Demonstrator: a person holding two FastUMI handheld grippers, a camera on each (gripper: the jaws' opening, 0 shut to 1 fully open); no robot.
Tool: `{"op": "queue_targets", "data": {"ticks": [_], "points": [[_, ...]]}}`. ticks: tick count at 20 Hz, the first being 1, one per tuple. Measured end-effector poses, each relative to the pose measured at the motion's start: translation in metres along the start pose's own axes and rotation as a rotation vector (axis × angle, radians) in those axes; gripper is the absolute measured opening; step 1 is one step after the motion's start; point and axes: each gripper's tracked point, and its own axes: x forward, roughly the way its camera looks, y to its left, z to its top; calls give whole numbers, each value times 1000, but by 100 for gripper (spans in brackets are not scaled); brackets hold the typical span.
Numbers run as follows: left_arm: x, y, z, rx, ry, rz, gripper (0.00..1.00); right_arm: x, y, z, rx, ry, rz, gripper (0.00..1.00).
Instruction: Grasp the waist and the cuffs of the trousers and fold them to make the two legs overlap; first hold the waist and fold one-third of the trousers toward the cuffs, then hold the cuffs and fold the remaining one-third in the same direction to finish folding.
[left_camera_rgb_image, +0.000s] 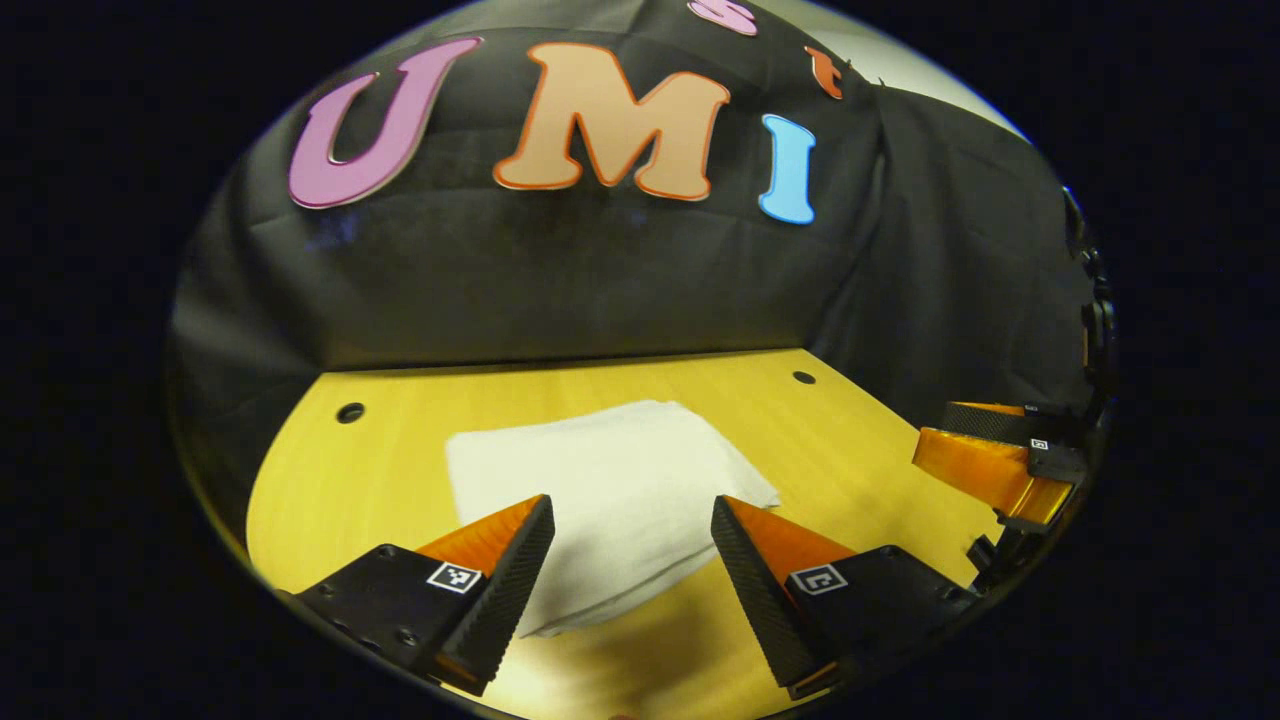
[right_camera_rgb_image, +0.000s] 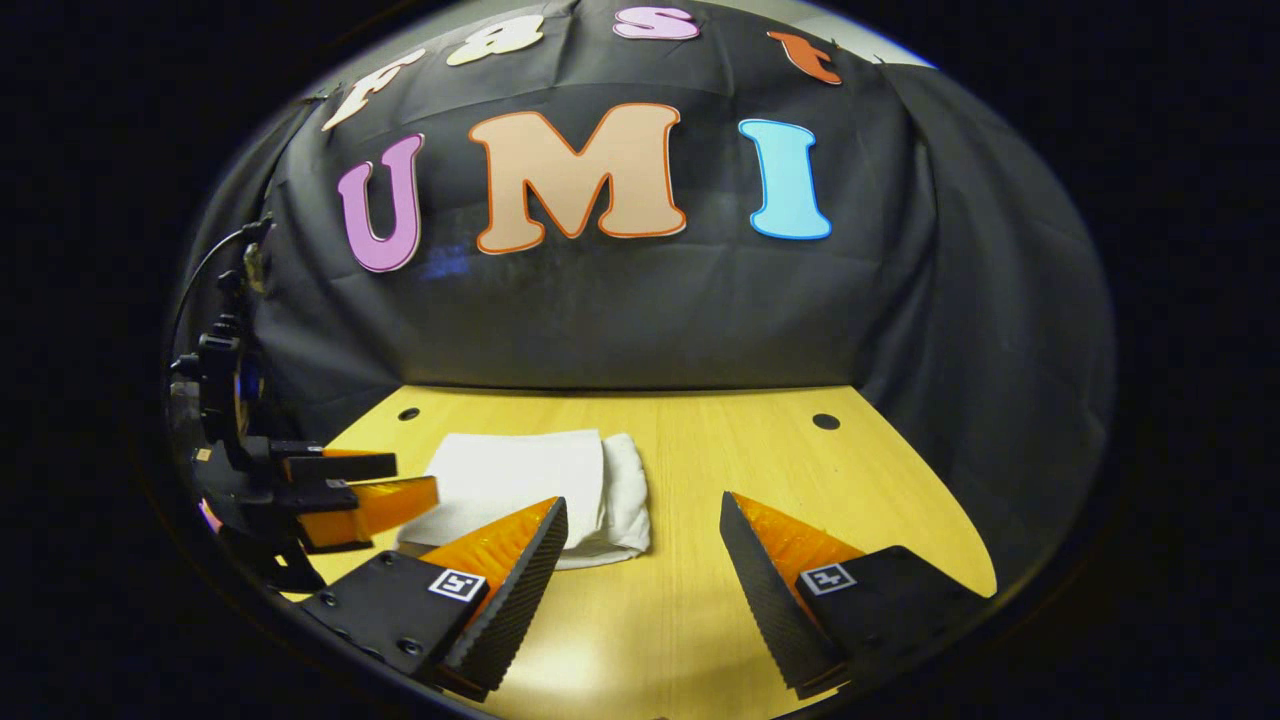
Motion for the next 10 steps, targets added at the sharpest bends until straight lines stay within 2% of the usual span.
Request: {"op": "queue_targets", "data": {"ticks": [4, 6, 7, 10], "points": [[-43, 47, 4, -53, -48, 96, 95, -10, 14, 8, 20, -46, 34, 96], [-57, 57, 7, -82, -70, 122, 95, -14, 18, 11, 37, -64, 49, 99], [-64, 56, 10, -91, -75, 130, 95, -16, 21, 11, 43, -69, 54, 96], [-60, 59, 5, -113, -75, 149, 95, -21, 24, 8, 49, -70, 49, 98]]}}
